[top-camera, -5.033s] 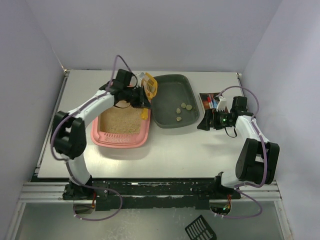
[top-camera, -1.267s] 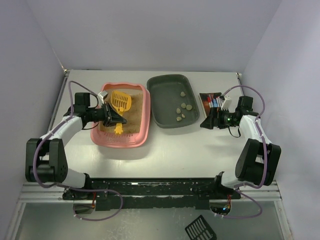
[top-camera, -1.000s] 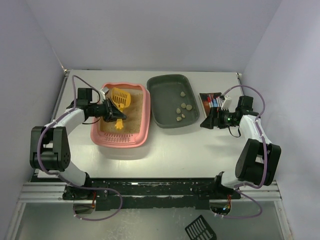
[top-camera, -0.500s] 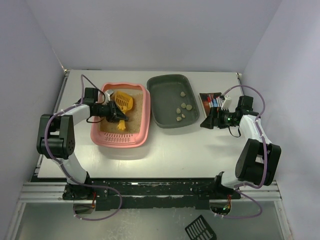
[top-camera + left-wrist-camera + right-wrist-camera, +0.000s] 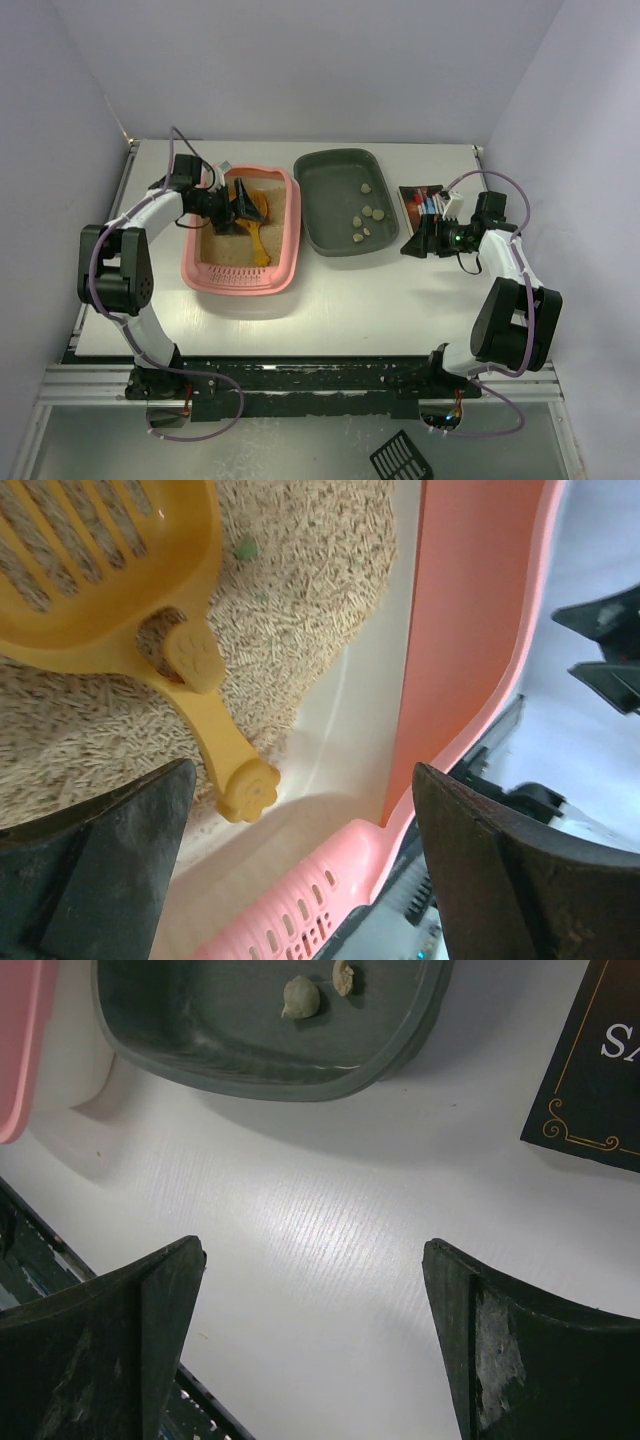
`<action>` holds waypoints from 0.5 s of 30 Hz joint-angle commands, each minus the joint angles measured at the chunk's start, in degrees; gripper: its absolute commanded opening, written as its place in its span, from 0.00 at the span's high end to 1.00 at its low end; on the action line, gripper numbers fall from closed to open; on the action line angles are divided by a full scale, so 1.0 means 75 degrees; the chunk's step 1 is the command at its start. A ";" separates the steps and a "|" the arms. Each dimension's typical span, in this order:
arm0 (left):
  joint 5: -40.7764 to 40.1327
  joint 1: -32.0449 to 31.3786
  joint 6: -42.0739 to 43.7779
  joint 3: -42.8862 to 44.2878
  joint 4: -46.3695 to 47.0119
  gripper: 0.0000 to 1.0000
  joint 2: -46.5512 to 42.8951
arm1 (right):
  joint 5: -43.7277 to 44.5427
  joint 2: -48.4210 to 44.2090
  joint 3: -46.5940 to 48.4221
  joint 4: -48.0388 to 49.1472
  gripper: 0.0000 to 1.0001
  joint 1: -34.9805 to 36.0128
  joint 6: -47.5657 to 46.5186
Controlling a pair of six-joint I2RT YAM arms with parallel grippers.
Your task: Clean the litter box
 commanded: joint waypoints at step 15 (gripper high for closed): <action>-0.4257 -0.0832 0.1250 0.2361 -0.3788 0.01 -0.1754 | 0.2274 -0.0245 0.0287 0.0619 0.00 0.0218 0.1069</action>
